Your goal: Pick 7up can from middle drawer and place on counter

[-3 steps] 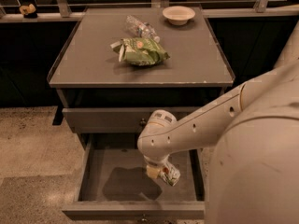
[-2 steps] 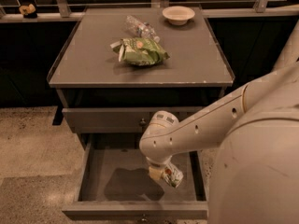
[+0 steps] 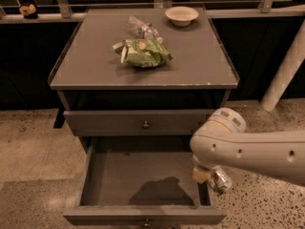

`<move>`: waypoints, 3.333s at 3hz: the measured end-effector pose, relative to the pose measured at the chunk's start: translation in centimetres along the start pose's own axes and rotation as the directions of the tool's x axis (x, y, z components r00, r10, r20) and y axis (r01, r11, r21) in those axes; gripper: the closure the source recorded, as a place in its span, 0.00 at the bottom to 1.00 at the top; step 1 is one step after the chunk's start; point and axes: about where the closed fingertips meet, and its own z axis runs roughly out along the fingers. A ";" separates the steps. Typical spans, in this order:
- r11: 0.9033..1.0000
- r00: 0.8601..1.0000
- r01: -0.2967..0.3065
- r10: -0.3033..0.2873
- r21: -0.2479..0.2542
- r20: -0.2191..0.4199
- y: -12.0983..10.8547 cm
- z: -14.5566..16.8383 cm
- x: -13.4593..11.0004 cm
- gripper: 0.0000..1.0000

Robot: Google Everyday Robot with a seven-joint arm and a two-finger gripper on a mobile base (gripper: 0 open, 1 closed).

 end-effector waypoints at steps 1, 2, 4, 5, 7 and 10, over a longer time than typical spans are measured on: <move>0.998 0.999 -0.044 0.044 0.054 0.000 -3.9 -2.6 6.5 1.00; 0.998 1.000 -0.006 0.007 0.056 -0.006 -3.9 -2.6 6.9 1.00; 0.995 1.000 0.027 -0.028 0.091 0.004 -5.0 -3.3 5.5 1.00; 0.977 0.990 0.134 -0.140 0.164 0.028 -6.7 -6.8 2.0 1.00; 0.928 0.957 0.261 -0.284 0.266 0.052 -8.6 -12.4 -1.2 1.00; 0.771 0.870 0.461 -0.490 0.440 -0.053 -15.0 -19.4 -9.8 1.00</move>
Offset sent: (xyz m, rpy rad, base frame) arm -0.0058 -0.0613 0.0280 -0.0127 -0.0436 -0.0389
